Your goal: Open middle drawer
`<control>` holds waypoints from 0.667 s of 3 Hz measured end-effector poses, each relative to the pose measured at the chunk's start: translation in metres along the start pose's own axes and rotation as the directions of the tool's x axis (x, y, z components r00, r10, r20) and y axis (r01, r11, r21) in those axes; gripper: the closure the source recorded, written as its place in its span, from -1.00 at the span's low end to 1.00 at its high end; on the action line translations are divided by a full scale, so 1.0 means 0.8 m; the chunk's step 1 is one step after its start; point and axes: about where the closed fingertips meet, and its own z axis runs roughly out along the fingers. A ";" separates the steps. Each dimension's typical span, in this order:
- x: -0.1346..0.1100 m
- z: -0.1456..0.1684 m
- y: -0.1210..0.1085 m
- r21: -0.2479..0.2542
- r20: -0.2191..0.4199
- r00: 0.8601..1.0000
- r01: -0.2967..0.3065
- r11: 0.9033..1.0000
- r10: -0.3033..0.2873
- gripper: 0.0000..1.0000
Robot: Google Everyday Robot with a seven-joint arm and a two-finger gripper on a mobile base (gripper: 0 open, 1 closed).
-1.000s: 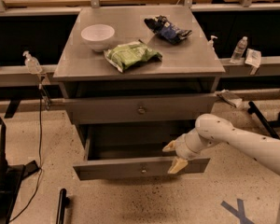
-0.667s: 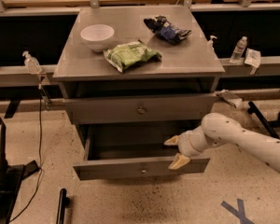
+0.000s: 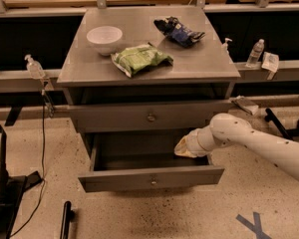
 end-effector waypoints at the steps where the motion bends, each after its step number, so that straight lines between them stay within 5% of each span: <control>1: 0.021 0.034 -0.010 -0.021 -0.035 0.997 -0.067 0.998 0.066 1.00; 2: 0.045 0.070 0.000 -0.053 -0.067 0.989 -0.139 0.989 0.136 1.00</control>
Offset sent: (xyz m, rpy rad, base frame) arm 0.0210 -0.0119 -0.1133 -0.0453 0.2166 -0.1865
